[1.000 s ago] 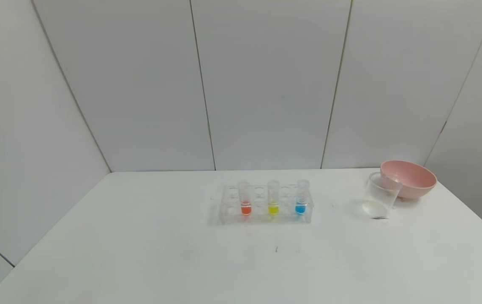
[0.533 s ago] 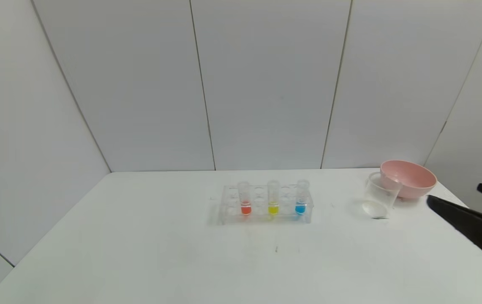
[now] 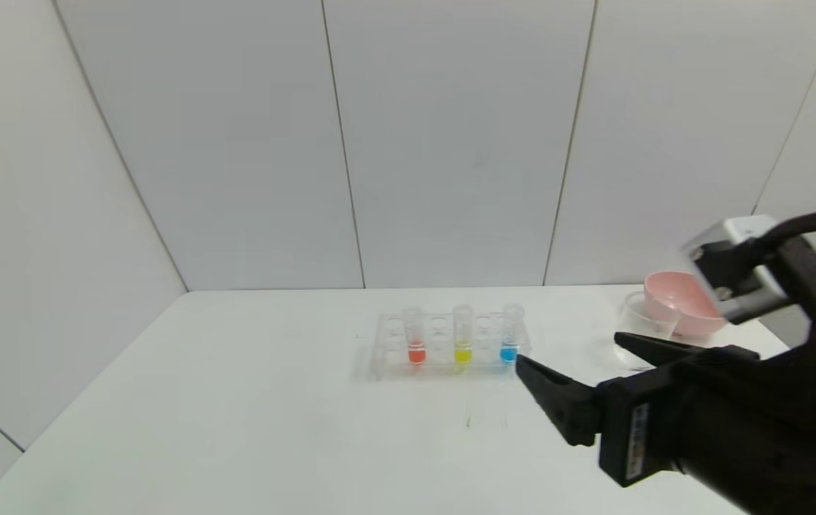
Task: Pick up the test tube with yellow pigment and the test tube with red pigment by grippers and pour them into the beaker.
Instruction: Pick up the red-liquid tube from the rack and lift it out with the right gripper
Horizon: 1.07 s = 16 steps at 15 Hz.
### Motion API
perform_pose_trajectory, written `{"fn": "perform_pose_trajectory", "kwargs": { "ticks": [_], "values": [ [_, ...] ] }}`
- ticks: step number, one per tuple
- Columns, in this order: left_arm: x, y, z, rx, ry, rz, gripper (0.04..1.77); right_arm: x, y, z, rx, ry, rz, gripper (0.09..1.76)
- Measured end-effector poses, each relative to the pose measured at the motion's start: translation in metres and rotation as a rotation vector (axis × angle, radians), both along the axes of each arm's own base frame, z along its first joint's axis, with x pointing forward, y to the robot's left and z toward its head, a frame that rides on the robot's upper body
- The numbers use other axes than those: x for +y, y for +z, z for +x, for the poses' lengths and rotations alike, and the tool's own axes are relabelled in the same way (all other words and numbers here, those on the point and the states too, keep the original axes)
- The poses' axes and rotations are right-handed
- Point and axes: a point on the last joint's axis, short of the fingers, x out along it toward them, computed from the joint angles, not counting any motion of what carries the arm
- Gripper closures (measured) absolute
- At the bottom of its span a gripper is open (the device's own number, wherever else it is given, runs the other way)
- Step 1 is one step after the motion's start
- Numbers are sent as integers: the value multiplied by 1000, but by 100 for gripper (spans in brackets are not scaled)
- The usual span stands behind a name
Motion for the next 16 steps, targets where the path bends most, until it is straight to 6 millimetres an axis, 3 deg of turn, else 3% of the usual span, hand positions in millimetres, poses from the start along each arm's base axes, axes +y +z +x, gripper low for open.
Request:
{"fn": "perform_pose_trajectory", "kwargs": {
  "ticks": [3, 11, 16],
  "values": [
    [0, 0, 0, 0, 0, 0, 9, 37, -15, 17, 45, -9, -7, 14],
    [0, 0, 0, 0, 0, 0, 9, 125, -76, 74, 64, -66, -73, 14],
    [0, 0, 0, 0, 0, 0, 9, 157, -100, 109, 66, -94, -111, 14]
  ]
}}
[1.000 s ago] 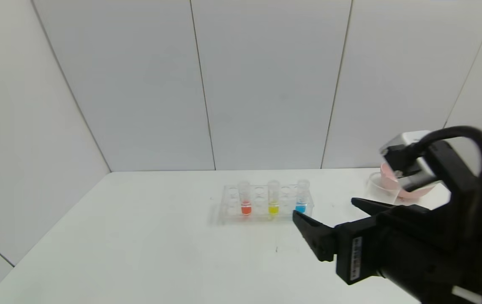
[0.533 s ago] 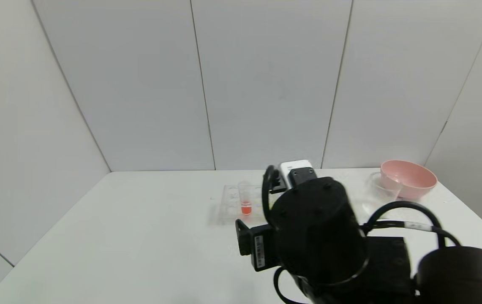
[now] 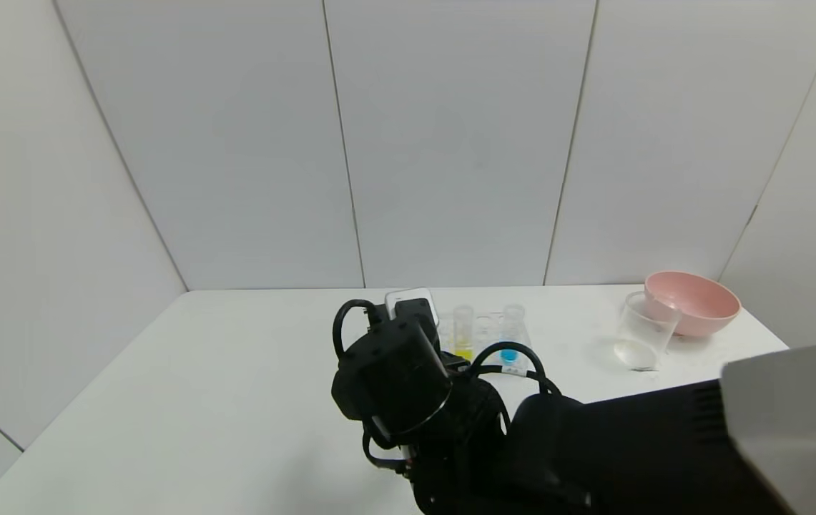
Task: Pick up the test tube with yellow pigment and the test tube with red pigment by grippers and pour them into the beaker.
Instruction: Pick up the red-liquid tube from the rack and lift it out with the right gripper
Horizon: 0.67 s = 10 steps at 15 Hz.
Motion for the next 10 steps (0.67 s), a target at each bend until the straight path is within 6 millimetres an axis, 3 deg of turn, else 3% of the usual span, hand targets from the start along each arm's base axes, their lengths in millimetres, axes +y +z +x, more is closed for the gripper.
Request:
{"fn": "perform_pose_trajectory", "kwargs": {
  "ticks": [6, 10],
  "values": [
    [0, 0, 0, 0, 0, 0, 9, 14, -21, 67, -37, -68, -51, 14],
    [0, 0, 0, 0, 0, 0, 9, 20, -33, 97, -71, -92, -56, 14]
  ]
}}
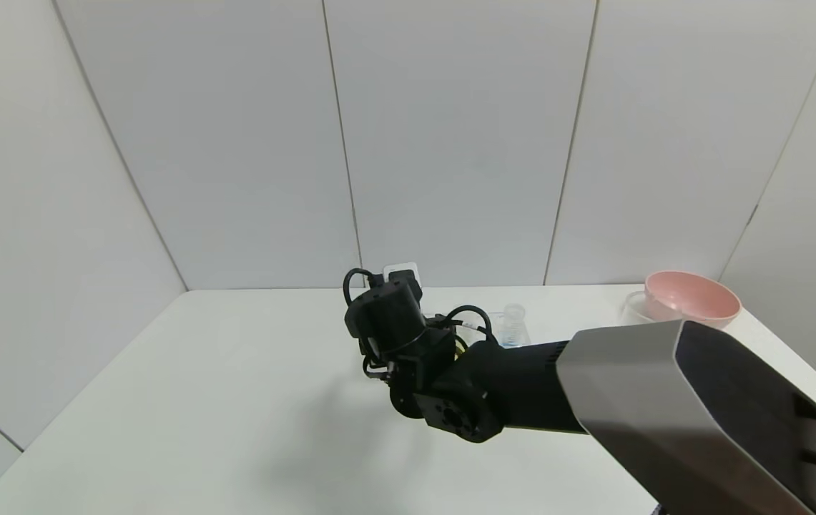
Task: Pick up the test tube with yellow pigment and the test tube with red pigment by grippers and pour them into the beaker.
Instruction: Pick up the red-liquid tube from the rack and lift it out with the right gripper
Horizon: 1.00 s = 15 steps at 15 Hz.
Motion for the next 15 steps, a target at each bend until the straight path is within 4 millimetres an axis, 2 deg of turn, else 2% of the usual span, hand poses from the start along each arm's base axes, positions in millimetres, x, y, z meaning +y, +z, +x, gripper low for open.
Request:
{"fn": "perform_pose_trajectory", "kwargs": {
  "ticks": [5, 15],
  "values": [
    [0, 0, 0, 0, 0, 0, 9, 5, -20, 12, 1, -11, -8, 14],
    [0, 0, 0, 0, 0, 0, 9, 1, -17, 19, -4, -20, -7, 14]
  ]
}}
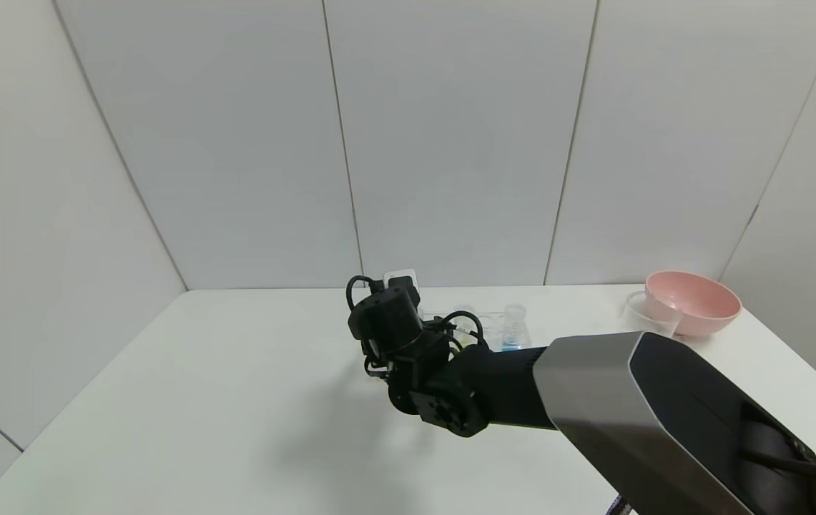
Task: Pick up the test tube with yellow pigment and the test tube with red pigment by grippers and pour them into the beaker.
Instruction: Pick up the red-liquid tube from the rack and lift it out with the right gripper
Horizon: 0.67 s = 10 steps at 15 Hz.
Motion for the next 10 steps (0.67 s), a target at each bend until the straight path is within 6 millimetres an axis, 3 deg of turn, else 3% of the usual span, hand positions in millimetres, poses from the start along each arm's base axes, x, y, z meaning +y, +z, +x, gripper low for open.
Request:
{"fn": "perform_pose_trajectory", "kwargs": {
  "ticks": [10],
  "values": [
    [0, 0, 0, 0, 0, 0, 9, -12, 4, 0, 15, -20, -17, 13]
  ]
}}
